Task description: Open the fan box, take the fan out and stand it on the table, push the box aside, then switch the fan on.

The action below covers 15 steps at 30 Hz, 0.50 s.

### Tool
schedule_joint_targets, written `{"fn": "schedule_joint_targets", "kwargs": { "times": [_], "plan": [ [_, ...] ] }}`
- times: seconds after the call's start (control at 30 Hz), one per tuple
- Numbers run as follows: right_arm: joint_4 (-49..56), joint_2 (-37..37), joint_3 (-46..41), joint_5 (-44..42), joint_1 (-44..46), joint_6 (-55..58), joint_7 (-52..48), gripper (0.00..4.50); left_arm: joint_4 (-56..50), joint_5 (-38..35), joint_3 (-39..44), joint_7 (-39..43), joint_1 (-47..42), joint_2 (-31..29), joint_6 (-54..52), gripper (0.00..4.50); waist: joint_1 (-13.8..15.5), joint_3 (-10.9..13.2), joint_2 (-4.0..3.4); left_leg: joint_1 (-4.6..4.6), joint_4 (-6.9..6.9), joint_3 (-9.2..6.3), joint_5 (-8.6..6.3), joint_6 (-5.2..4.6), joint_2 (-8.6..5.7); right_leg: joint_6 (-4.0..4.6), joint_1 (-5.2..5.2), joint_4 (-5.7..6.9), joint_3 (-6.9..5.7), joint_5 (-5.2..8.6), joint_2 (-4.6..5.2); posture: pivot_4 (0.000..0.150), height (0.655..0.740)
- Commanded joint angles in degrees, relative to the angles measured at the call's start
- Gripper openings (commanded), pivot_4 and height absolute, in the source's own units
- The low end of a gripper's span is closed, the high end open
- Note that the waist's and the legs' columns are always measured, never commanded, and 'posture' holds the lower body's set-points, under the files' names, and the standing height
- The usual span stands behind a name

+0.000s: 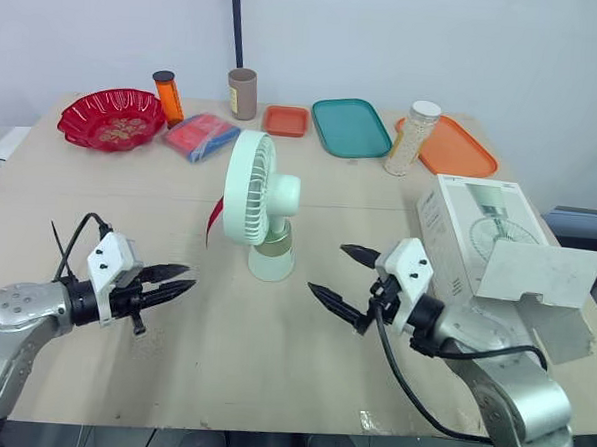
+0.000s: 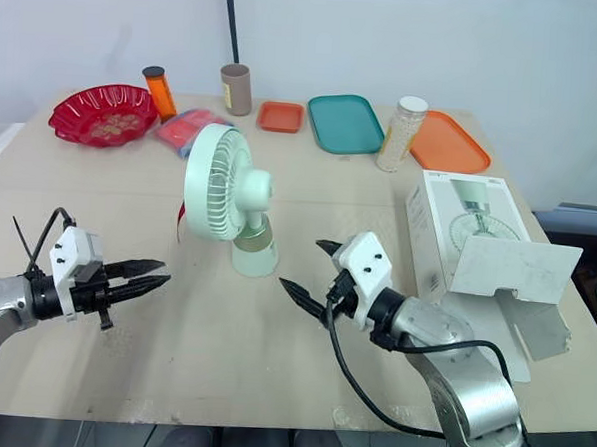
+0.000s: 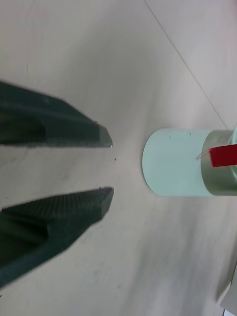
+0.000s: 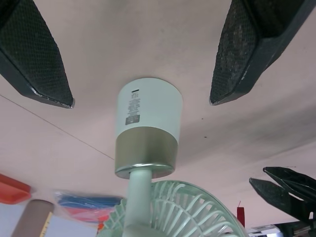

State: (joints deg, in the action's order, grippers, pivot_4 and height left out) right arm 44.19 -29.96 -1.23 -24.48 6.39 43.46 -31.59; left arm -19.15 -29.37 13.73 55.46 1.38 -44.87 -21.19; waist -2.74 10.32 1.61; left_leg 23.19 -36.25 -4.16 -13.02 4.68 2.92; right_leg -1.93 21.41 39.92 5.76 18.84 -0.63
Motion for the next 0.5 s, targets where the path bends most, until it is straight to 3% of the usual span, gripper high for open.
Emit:
{"fn": "schedule_joint_targets", "kwargs": {
  "times": [0.03, 0.17, 0.3, 0.5],
  "plan": [
    [5.3, -1.1, -4.1, -3.0, -0.8, 2.5, 1.7, 4.5, -2.3, -1.2, 2.3, 0.0, 0.5, -0.2, 0.7, 2.8, 0.0, 0.0, 0.0, 0.0, 0.0, 0.0, 0.0, 0.0, 0.01, 0.0, 0.0, 0.0, 0.0, 0.0, -0.01, 0.15, 0.74],
    [8.2, -2.2, -7.7, -6.0, -2.7, 5.2, 2.8, 4.5, -3.7, -2.1, 3.5, -0.9, 3.0, 1.0, 1.1, 4.3, 0.0, 0.0, 0.0, 0.01, 0.01, 0.01, -0.02, -0.02, 0.01, 0.0, 0.0, -0.01, 0.02, 0.03, 0.0, 0.15, 0.74],
    [7.6, -6.0, -8.1, -2.9, -8.9, 0.3, -1.1, 4.5, -4.4, -1.7, 3.7, -1.7, 4.7, 2.0, 1.7, 4.41, 0.0, 0.0, 0.01, 0.0, 0.01, 0.0, -0.01, -0.03, 0.0, 0.0, 0.0, 0.0, 0.01, 0.02, 0.0, 0.15, 0.74],
    [6.7, -7.6, -12.8, -4.1, -10.5, -1.5, -1.7, 4.5, -3.2, -0.2, 6.4, -0.6, 7.3, 1.7, 5.8, 4.41, 0.0, 0.0, 0.02, -0.1, -0.03, 0.04, -0.02, -0.03, -0.01, -0.01, -0.08, 0.01, 0.07, 0.04, -0.01, 0.15, 0.74]
  ]
}}
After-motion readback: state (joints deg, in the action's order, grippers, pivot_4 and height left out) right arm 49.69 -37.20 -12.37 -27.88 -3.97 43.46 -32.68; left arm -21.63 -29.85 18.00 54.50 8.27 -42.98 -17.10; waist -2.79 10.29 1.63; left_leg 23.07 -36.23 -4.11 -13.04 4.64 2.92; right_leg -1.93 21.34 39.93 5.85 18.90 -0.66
